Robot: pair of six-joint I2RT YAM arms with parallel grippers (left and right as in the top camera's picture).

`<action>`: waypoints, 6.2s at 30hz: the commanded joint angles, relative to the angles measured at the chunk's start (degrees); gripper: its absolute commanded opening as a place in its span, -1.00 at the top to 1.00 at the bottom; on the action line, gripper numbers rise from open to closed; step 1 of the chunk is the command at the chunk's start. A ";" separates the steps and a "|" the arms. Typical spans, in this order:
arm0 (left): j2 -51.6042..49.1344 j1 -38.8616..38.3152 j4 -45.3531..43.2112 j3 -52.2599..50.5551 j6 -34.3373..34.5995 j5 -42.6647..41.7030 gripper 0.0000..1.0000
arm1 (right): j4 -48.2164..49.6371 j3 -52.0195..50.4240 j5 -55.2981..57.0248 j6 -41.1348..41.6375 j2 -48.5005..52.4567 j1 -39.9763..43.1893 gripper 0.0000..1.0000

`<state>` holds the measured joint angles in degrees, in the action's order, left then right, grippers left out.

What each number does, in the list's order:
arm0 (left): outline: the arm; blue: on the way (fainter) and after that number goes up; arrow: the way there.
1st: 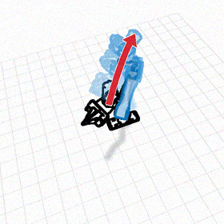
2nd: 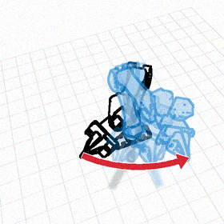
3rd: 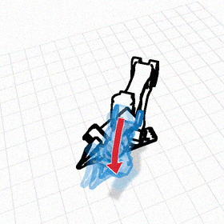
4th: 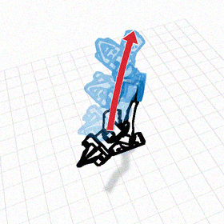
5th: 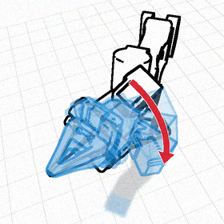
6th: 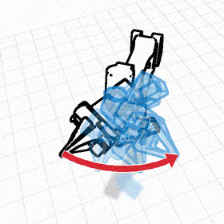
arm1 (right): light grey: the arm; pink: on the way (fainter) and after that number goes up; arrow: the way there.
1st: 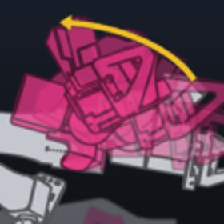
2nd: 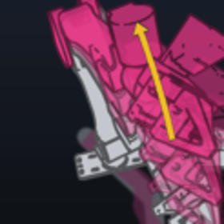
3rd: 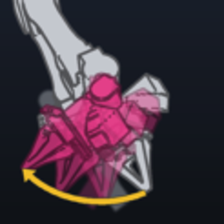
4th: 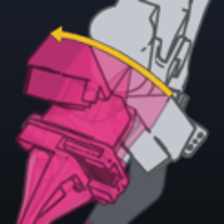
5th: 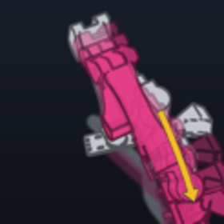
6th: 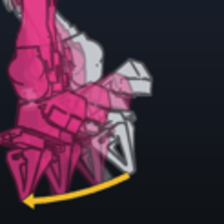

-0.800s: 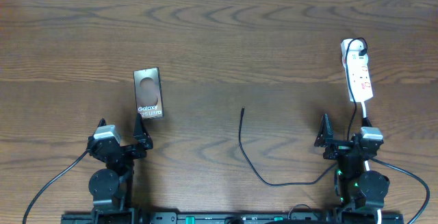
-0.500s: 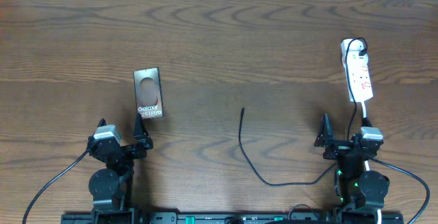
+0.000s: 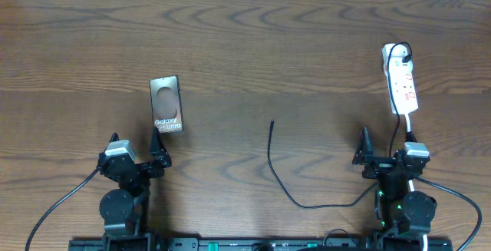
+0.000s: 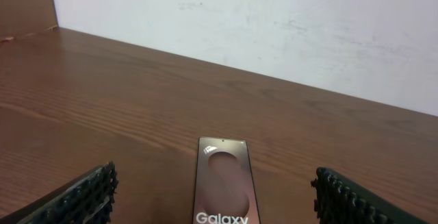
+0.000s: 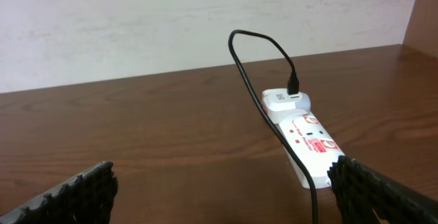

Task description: Plug charger to phone and switch on socket

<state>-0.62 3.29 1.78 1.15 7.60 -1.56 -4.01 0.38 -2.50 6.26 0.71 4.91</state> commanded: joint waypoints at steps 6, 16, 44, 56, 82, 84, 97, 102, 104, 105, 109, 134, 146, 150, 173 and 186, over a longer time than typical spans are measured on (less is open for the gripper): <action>0.39 0.28 2.27 -0.92 -0.46 0.76 -0.80 | -0.28 -0.07 0.87 -0.76 -0.33 -0.31 -0.99; 0.39 0.28 2.27 -0.92 -0.46 0.76 -0.80 | -0.28 -0.07 0.87 -0.79 -0.33 -0.31 -0.99; 0.39 0.28 2.27 -0.92 -0.46 0.76 -0.80 | -0.28 -0.07 0.87 -0.76 -0.33 -0.31 -0.98; 0.39 0.28 2.03 -0.92 -0.46 0.74 -0.80 | -0.28 -0.07 0.87 -0.76 -0.33 -0.31 -0.98; -10.21 0.28 5.57 17.81 -0.50 0.63 -0.80 | -0.28 -0.07 0.87 -0.76 -0.33 -0.31 -0.99; -15.65 0.28 7.23 22.27 -0.52 0.48 -0.80 | -0.28 -0.07 0.87 -0.79 -0.33 -0.31 -0.99; -49.40 0.28 23.47 50.58 -2.03 -6.97 -0.80 | -0.28 -0.07 0.90 -0.76 -0.33 -0.31 -0.99; -58.66 0.28 30.25 58.07 -3.82 -6.95 -0.80 | -0.28 -0.07 0.87 -0.76 -0.33 -0.44 -0.98; -61.59 0.28 32.72 60.37 -4.63 -6.95 -0.80 | -0.28 -0.07 0.87 -0.79 -0.33 -0.44 -0.98; -62.88 0.28 33.94 61.33 -4.90 -6.88 -0.80 | -0.28 -0.07 0.87 -0.76 -0.33 -0.44 -0.99; -67.43 0.28 37.05 63.87 -6.36 -6.82 -0.80 | -0.28 -0.07 0.87 -0.76 -0.33 -0.44 -0.98; -86.86 0.28 48.65 78.82 -9.09 -6.82 -0.80 | -0.28 -0.07 0.87 -0.76 -0.33 -0.44 -0.98; -87.69 0.28 48.52 78.82 -9.07 -6.84 -0.80 | -0.28 -0.07 0.87 -0.76 -0.33 -0.44 -0.99; -87.69 0.28 48.96 78.82 -9.07 -6.84 -0.34 | -0.28 -0.07 0.87 -0.76 -0.33 -0.44 -0.99; -101.22 0.11 55.17 88.21 -7.56 -6.78 -0.96 | -0.28 -0.07 0.87 -0.79 -0.33 -0.44 -0.99; -113.11 0.11 63.32 94.82 -5.81 -6.80 -0.96 | -0.28 -0.07 0.87 -0.79 -0.33 -0.44 -0.99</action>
<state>-112.49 3.29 64.49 94.35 0.69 -8.49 -4.01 0.38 -1.89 6.26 0.71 4.91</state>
